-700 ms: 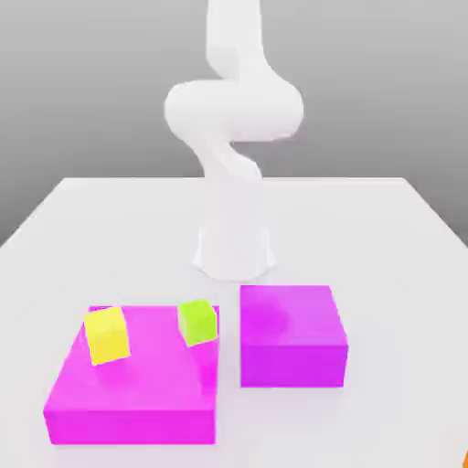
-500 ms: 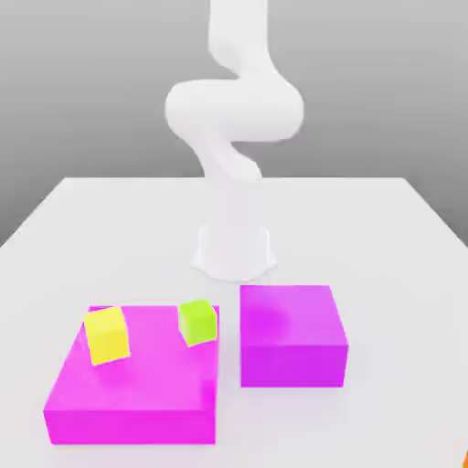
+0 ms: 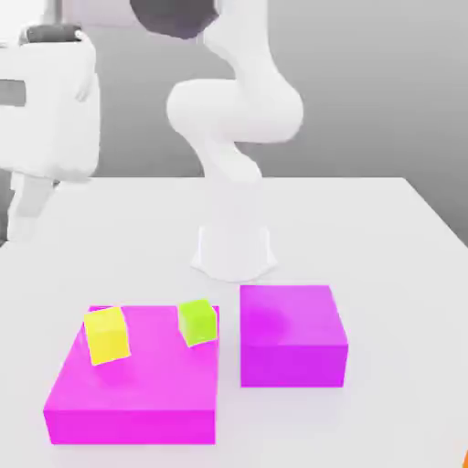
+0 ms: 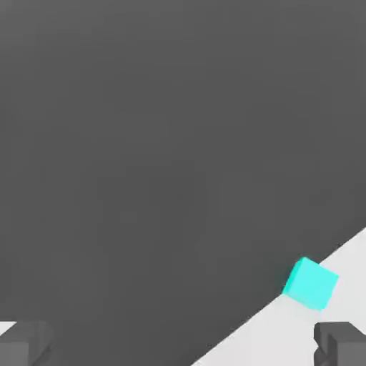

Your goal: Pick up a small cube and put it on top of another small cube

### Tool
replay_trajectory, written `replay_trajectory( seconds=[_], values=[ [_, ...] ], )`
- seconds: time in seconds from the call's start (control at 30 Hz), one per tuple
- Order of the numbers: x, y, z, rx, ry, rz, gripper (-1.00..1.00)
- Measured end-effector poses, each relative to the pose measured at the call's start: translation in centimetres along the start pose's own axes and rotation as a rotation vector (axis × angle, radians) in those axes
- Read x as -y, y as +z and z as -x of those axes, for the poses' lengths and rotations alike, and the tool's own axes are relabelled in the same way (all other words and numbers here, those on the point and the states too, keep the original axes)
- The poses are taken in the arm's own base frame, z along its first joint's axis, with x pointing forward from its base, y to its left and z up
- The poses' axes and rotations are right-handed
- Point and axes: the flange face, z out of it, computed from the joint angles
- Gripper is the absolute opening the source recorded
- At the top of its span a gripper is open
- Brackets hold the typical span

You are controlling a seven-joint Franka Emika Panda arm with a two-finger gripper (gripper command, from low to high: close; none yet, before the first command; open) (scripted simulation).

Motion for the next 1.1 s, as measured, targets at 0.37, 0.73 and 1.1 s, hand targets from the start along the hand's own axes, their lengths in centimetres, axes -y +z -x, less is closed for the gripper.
replay_trajectory(
  seconds=[0.37, 0.73, 1.1],
  values=[
    [-5.3, 19.1, -6.6, 0.082, 0.309, 0.218, 0.00],
    [-9.8, 30.6, -7.2, 0.112, 0.417, 0.284, -1.00],
    [-9.8, 21.2, -6.4, 0.098, 0.420, 0.293, -1.00]
  ],
)
